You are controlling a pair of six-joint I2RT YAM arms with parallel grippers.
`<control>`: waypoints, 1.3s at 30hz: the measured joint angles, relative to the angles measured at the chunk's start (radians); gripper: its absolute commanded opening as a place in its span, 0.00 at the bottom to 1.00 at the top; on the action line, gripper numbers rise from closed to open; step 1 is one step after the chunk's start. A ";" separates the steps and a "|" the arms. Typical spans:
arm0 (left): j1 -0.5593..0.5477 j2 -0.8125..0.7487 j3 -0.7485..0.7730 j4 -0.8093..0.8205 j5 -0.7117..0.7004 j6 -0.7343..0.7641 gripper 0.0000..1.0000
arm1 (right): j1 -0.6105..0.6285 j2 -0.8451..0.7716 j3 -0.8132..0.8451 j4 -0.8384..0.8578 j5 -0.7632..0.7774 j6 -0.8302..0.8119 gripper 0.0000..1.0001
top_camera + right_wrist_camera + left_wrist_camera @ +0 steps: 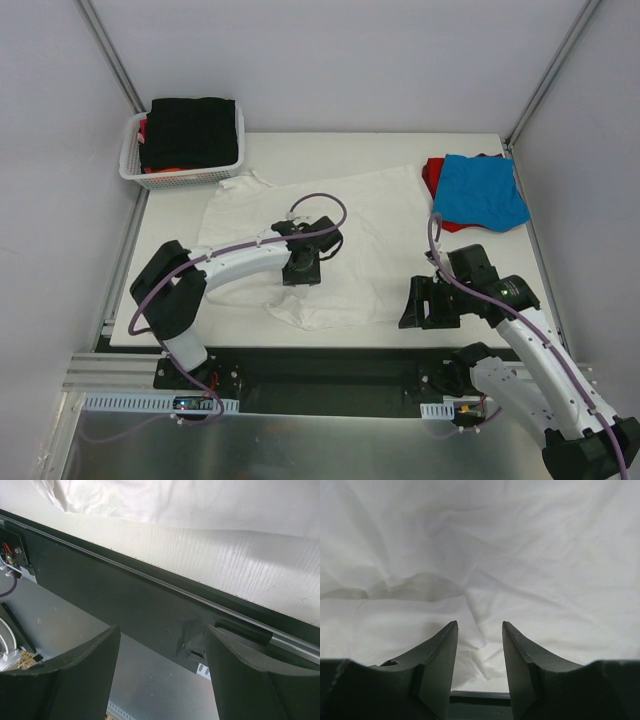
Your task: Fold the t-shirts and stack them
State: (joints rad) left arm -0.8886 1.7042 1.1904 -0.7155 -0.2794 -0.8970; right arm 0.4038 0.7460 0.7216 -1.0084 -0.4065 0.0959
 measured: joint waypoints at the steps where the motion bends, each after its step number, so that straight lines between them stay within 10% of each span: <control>1: 0.000 -0.011 -0.011 0.005 0.000 0.000 0.41 | 0.000 -0.002 0.000 0.000 0.001 0.000 0.71; 22: -0.023 -0.327 -0.282 -0.030 0.018 -0.064 0.41 | 0.000 -0.001 0.000 0.002 -0.001 0.000 0.71; 26: -0.036 -0.303 -0.273 -0.030 0.020 -0.080 0.13 | 0.000 -0.001 0.000 0.002 -0.001 0.001 0.71; 39: -0.129 -0.250 -0.249 -0.029 0.035 -0.129 0.25 | 0.000 -0.001 0.000 0.002 0.000 0.002 0.71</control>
State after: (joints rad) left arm -1.0176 1.4540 0.9413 -0.7448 -0.2440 -1.0256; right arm 0.4038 0.7452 0.7216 -1.0069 -0.4065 0.0978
